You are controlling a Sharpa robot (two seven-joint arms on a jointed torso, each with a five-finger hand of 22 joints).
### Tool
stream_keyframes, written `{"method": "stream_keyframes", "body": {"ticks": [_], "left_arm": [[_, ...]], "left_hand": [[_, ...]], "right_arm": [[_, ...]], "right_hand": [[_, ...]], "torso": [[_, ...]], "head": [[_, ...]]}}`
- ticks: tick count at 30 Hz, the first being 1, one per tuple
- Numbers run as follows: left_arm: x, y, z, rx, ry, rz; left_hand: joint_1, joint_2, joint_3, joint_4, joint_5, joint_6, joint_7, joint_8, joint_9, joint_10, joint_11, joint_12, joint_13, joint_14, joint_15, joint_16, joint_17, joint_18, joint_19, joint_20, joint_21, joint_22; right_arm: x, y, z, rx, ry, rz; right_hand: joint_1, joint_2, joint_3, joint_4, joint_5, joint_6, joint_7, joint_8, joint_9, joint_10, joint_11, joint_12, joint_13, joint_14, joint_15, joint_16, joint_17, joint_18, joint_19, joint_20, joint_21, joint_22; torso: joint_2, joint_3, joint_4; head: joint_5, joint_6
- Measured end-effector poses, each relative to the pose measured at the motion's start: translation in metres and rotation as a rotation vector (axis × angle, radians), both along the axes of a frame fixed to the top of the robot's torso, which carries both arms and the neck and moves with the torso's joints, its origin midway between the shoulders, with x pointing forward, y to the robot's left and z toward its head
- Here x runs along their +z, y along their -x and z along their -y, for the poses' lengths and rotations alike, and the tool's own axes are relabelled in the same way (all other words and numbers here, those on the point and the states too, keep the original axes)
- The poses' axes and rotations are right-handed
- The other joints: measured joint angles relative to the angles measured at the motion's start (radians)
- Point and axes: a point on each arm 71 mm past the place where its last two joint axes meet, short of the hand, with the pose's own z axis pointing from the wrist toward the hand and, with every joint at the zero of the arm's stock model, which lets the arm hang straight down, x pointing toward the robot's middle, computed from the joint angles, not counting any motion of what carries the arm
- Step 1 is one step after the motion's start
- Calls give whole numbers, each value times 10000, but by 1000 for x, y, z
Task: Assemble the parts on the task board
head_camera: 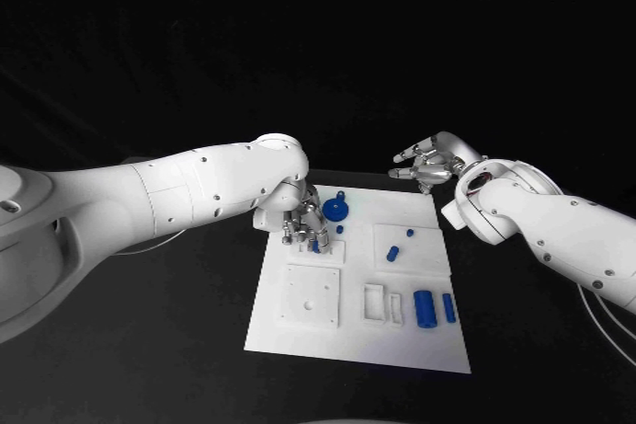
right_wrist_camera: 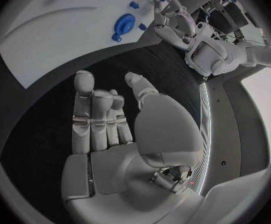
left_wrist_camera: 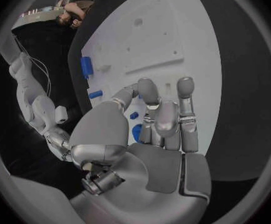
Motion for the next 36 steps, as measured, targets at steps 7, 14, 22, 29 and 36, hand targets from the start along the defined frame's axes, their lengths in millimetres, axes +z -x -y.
{"method": "stream_keyframes", "body": {"ticks": [7, 14, 22, 29, 36], "left_arm": [[-1, -1, 0, 53, -8, -80], [-1, -1, 1, 89, 11, -141], [-1, -1, 1, 81, 11, -185], [-1, 0, 2, 44, 42, -260], [-1, -1, 2, 31, 47, -268]], "left_hand": [[-93, 93, 34, 7, -2, 2, 1, 11, 20, 1, 1, 42, 0, -46, -19, 0, 21, 0, 0, 0, 0, 0], [-192, 192, 102, -16, -40, 2, 2, 10, 104, 1, 1, 109, 6, -47, -18, 0, 56, 0, 0, 0, 0, 6], [-364, 364, 178, -93, -79, 3, 2, 24, 183, 2, 2, 197, 86, -47, -17, 41, 90, 0, 0, 0, 0, 7], [-369, 369, 196, -113, -52, 3, 3, 48, 182, 2, 2, 197, 99, -47, -16, 41, 126, 0, 0, 0, 0, 6], [-369, 369, 196, -114, -39, 3, 3, 48, 188, 2, 3, 196, 105, -48, -16, 40, 126, 0, -19, 19, 29, 5]], "right_arm": [[0, 0, 0, 0, -4, -1], [0, 0, -1, -2, -6, -4], [0, 0, -1, -1, -8, -5], [-1, -1, -1, -3, -8, -8], [-1, -1, -1, -2, -8, -9]], "right_hand": [[0, 0, 0, 0, 0, 0, 0, 0, 0, 0, 0, 0, 0, 0, 0, 0, 0, -1, 0, 0, 0, 0], [0, 0, 0, 0, 0, 0, 0, 0, 0, 0, 0, 0, 0, 0, 0, 0, 0, -1, 0, 0, 0, 0], [0, 0, 0, 0, 0, 0, 0, 0, 0, 0, 0, 0, 0, 0, 0, 0, -1, -1, 0, 0, 0, -1], [0, 0, 0, 0, 0, 0, 0, 0, 0, 0, 0, 0, 0, 0, 0, 0, -1, -1, 0, 0, 0, -1], [0, 0, 0, 0, 0, 0, 0, 0, 0, 0, 0, 0, 0, 0, 0, 0, -1, -1, 0, 0, 0, -1]], "torso": [[-4, -4, 0], [-4, -7, 7], [-9, -12, 12], [-10, -12, 12], [-10, -12, 12]], "head": [[-16, -12], [-17, -36], [-18, -56], [-18, -58], [-9, -68]]}}
